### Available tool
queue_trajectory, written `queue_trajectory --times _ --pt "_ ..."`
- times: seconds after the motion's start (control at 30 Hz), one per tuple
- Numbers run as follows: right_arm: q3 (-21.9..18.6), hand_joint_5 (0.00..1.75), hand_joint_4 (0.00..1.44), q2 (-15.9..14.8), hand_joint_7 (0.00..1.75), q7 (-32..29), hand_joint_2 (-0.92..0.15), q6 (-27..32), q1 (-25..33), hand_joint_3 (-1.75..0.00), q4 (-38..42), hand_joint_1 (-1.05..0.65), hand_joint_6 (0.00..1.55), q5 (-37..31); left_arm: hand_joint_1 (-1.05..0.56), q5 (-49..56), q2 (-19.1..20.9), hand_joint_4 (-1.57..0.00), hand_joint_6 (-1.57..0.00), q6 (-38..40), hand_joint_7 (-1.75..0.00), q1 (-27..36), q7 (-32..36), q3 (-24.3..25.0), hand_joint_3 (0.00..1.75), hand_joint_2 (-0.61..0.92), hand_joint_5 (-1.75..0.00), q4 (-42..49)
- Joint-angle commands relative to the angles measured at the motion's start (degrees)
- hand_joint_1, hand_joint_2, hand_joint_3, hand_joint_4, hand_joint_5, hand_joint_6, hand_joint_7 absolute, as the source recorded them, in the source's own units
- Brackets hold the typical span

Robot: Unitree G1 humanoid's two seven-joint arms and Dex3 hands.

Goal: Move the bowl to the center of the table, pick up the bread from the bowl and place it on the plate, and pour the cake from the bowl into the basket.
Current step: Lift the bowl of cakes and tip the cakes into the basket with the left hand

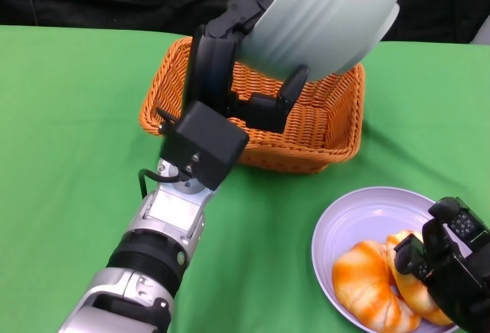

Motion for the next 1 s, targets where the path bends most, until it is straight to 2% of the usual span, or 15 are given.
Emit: queue_trajectory --times 0.03,0.4,0.53,0.77,1.0 --pt "-0.44 1.75 0.83 -0.24 1.69 -1.02 -0.71 0.59 0.33 -1.04 -1.07 -0.15 0.63 0.52 -0.14 -3.58 -0.57 -1.04 -0.86 1.39 -1.74 0.68 -2.4 1.45 1.52 0.29 -1.75 -2.23" --pt "-0.57 1.75 0.85 -0.36 1.67 -1.32 -0.72 0.71 -0.2 -1.04 -0.79 -0.15 0.64 0.63 -0.14 -12.9 -3.86 -1.01 -0.85 10.98 -1.75 2.43 -10.92 4.08 1.53 0.3 -1.75 -7.31" --pt "-0.57 1.75 0.85 -0.48 1.67 -0.8 -0.71 0.43 -0.18 -1.03 -0.73 -0.14 0.65 0.72 -0.13 -20.19 -6.46 -0.99 -0.84 19.05 -1.75 4.05 -14.58 5.78 1.53 0.3 -1.75 -12.31" --pt "-0.24 1.75 0.85 -0.63 1.69 -1.04 -0.69 0.88 0.58 -1.05 -2.84 -0.15 0.63 1.26 -0.06 -24.91 -7.15 -0.99 -0.84 29.74 -1.75 6.78 -16.9 5.32 1.61 0.29 -1.75 -20.41" --pt "-0.43 1.75 0.86 -0.48 1.68 -3.98 -0.71 3.22 1.05 -1.06 -6.14 -0.16 0.66 2.45 -0.09 -28.05 -8.01 -0.99 -0.84 37.99 -1.75 8.57 -16.55 5.51 1.6 0.28 -1.75 -26.95"
